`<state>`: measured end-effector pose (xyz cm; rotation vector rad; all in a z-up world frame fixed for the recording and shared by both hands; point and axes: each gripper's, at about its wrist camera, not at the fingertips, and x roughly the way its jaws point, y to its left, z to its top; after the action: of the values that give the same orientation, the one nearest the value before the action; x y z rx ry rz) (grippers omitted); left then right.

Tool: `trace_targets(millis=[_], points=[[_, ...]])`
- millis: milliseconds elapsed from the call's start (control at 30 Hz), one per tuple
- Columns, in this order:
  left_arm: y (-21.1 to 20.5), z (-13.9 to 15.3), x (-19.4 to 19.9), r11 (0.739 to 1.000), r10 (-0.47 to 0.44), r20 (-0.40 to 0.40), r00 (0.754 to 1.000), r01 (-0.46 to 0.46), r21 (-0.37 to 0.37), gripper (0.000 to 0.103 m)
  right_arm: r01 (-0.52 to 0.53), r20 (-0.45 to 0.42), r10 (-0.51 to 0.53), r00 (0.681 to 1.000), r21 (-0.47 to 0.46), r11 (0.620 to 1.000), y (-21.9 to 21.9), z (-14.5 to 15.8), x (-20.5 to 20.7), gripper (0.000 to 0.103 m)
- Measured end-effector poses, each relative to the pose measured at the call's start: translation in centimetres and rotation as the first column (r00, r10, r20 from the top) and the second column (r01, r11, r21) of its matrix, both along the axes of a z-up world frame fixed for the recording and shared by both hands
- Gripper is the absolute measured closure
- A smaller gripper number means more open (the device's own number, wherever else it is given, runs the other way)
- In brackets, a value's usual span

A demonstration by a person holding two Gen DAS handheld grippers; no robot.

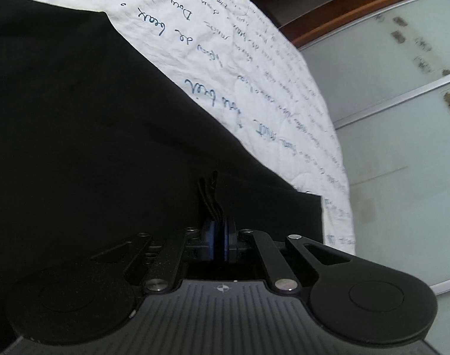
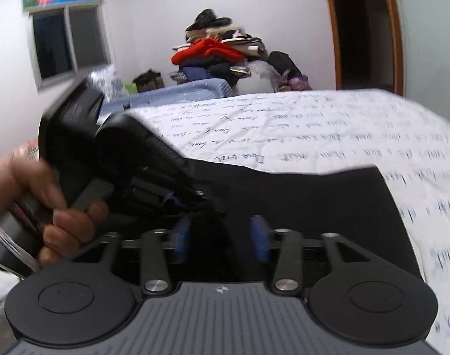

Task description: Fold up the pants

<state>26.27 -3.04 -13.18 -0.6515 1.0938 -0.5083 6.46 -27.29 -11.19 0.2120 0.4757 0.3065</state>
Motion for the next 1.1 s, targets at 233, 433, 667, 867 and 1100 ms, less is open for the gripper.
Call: trace_targets(millis=[233, 433, 667, 867, 1100], points=[[0.6, -0.4, 0.0, 0.994, 0.030, -0.074, 0.997, -0.037, -0.107, 0.073, 0.108, -0.134, -0.033, 0.990, 0.606, 0.788, -11.9, -0.7, -2.5, 0.035], [-0.1, 0.5, -1.1, 0.992, -0.005, -0.038, 0.999, 0.001, -0.125, 0.048, 0.224, -0.222, -0.079, 0.972, 0.770, 0.598, -16.5, -3.3, -3.8, 0.035], [0.3, 3.0, -2.1, 0.999, 0.031, 0.015, 0.999, -0.031, -0.022, 0.100, 0.317, -0.313, -0.080, 0.946, 0.848, 0.426, -19.2, -6.0, -4.6, 0.035], [2.1, 5.9, -2.8, 0.999, 0.036, 0.070, 0.997, -0.033, -0.040, 0.100, 0.308, -0.349, -0.010, 0.937, 0.813, 0.494, -17.5, -5.8, -3.1, 0.035], [2.3, 5.8, -3.1, 0.996, 0.035, 0.048, 0.998, -0.031, -0.080, 0.100, 0.338, -0.401, 0.014, 0.916, 0.789, 0.513, -16.1, -6.4, -1.5, 0.035]])
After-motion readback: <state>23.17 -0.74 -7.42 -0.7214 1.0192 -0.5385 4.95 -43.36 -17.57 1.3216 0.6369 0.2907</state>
